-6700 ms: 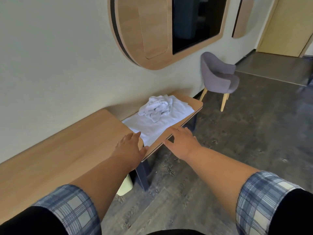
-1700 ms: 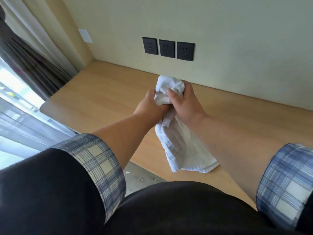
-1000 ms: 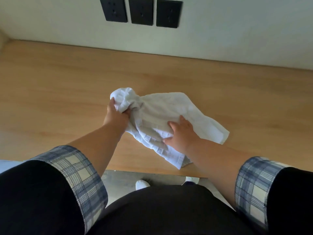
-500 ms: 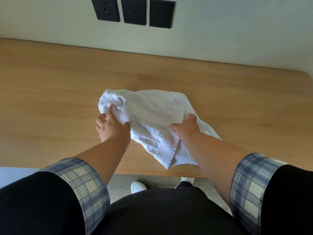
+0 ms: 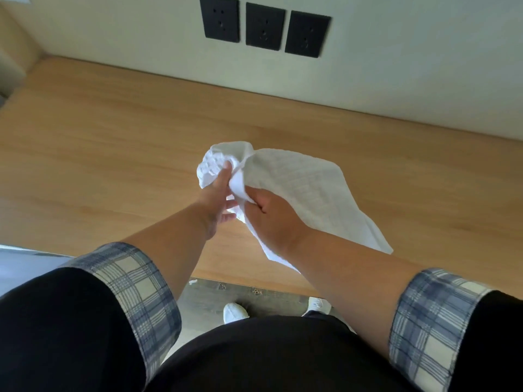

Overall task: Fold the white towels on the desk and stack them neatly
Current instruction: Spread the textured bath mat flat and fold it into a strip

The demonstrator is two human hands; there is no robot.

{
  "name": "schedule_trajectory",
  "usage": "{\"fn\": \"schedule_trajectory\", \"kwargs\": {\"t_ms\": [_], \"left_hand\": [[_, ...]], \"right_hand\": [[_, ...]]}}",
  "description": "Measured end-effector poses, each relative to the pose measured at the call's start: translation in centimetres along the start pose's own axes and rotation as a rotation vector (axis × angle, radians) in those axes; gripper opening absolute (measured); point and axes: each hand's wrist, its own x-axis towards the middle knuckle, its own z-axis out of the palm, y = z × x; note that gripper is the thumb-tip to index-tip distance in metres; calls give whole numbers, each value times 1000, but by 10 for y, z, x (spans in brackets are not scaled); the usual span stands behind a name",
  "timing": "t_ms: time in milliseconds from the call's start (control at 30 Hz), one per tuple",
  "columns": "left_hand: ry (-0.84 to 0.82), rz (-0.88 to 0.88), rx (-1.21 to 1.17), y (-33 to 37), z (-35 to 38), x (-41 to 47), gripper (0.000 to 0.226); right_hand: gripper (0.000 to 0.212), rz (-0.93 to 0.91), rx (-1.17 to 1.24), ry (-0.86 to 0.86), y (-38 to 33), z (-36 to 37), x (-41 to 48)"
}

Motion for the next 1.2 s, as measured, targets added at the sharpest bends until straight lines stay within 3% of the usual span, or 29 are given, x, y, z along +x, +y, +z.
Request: {"fn": "schedule_trajectory", "kwargs": {"t_ms": [67,133,167,267,367,433,600,733,800,867,933,1033,1133,1200], "left_hand": [[-19,-36,-80,0,-12,-7,55],[49,-33,10,-2,-30,-11,21],[95,-8,68,-4,-39,-13,15],[230,54,-13,-7,-67,-19,27],[427,56,-173,-12,-92,-26,35],[534,48,-153,-19,-106,-28,36],[616,-6,-64,-34,-122,-21,37],[674,-190,-64,-34,-127,-7,50],[720,-208,137,-38,-126,-5,61],[742,-47,550,-43,-121,-11,67],[641,227,841,-46,-111,-13,56],[239,427,1086,-47,-89,-6,32],[-92,443,1273,-49,-61,-4,29],[-202,459,1401,-54,-45,-2,31]], "right_hand": [[35,-94,-147,-108,-5,9,9],[25,-145,-311,-222,-2,19,16],[23,-186,-379,-259,1,23,18],[28,-294,-473,-209,17,32,18],[65,59,-557,-265,38,27,23],[74,102,-834,-389,53,25,28],[97,89,-964,-466,65,37,40],[105,137,-1089,-535,74,41,39],[100,114,-1030,-539,75,37,38],[85,53,-828,-408,72,30,39],[68,29,-581,-127,68,19,41],[54,177,-477,276,73,-13,39],[57,505,-412,407,92,-55,28],[61,650,-381,424,106,-80,13]]}}
